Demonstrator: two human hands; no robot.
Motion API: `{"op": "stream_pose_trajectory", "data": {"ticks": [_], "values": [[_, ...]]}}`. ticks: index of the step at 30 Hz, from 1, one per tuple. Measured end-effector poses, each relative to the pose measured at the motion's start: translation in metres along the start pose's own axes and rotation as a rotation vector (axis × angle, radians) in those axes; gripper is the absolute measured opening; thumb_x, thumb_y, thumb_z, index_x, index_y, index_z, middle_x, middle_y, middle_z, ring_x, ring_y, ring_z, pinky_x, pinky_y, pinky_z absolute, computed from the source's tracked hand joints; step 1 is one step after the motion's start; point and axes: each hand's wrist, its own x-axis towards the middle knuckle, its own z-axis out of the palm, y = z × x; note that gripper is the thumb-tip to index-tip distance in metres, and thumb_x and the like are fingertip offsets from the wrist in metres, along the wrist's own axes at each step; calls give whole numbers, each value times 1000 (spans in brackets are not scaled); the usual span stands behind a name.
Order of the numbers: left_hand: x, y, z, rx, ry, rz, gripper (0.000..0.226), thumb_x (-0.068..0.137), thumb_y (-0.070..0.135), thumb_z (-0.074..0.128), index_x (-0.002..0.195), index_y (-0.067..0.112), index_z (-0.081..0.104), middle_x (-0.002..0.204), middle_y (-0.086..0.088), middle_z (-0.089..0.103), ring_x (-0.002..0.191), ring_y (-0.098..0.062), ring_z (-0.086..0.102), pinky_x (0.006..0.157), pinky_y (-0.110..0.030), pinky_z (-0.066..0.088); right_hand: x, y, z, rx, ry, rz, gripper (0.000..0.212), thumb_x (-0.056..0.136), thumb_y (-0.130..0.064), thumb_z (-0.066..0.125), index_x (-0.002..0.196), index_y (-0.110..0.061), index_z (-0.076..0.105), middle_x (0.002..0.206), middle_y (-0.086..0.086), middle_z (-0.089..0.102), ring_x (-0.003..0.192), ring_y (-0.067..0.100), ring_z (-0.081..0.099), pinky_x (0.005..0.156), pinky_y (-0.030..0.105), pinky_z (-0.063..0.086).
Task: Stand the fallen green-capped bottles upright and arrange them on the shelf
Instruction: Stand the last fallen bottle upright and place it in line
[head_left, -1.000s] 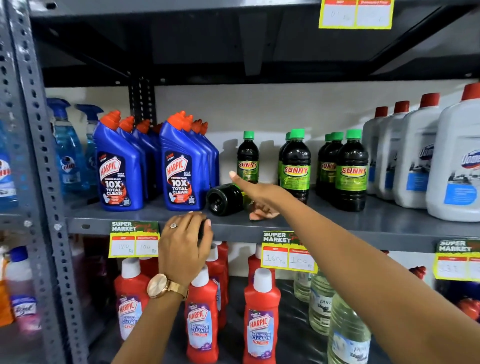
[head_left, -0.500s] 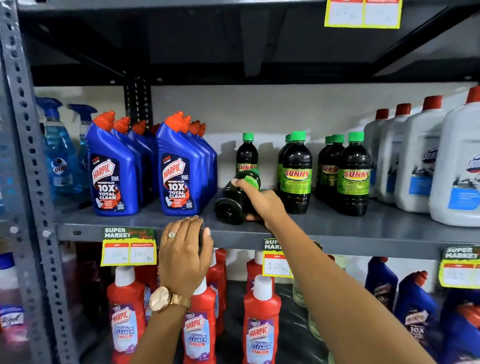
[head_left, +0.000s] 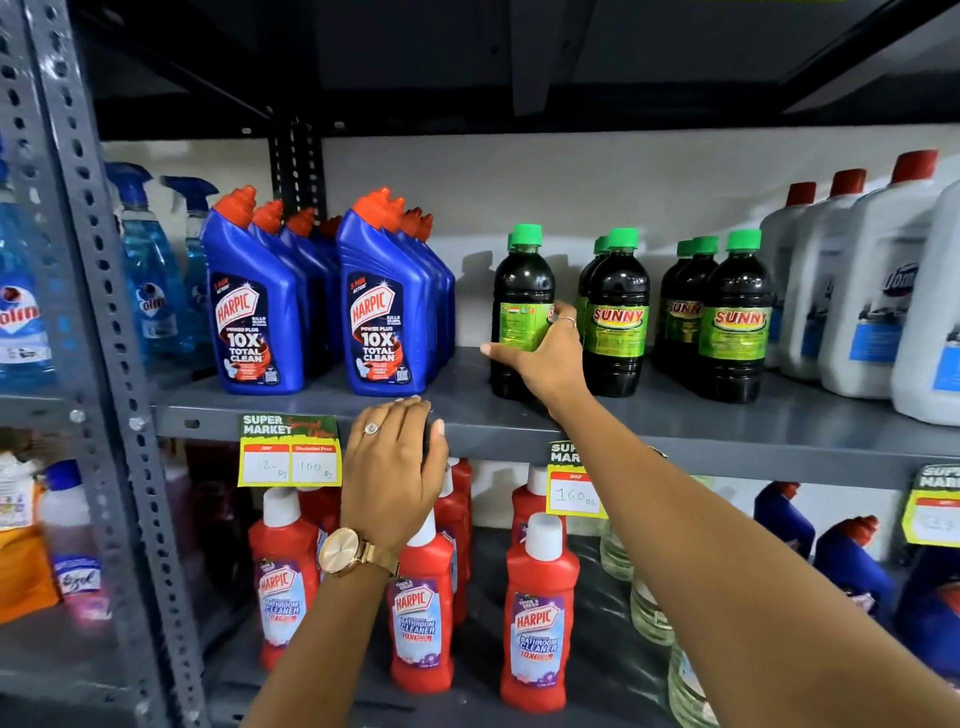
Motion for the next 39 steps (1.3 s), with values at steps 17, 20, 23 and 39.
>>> {"op": "stream_pose_trajectory", "data": {"ticks": [17,20,23,39], "values": [[0,12,-2,-49,-9,-124,36,93,26,40,103,3,65,103,-13,70,98,-28,62,99,-39,38,2,4,6,23,-95,137,58,74,-24,79,117,-9,44,109,6,61,97,22,58,74,25,46],[-1,9,-2,-48,1,-94,36,93,27,40,105,3,65,104,-12,70,100,-28,62,100,-39,38,4,7,4,76,-114,167,39,75,-10,70,108,-9,49,100,6,63,93,23,57,59,20,41],[-1,6,-2,-38,7,-64,36,94,27,41,106,4,65,105,-12,70,100,-28,62,100,-38,37,2,6,4,-66,-70,108,66,69,-22,84,121,-6,46,118,13,62,104,27,60,79,30,52],[-4,3,3,-30,40,-35,33,94,25,44,106,3,66,106,-13,70,100,-29,62,100,-38,37,-1,5,2,-238,-68,116,69,63,-45,86,114,-4,67,111,14,71,103,28,66,90,38,55]]}}
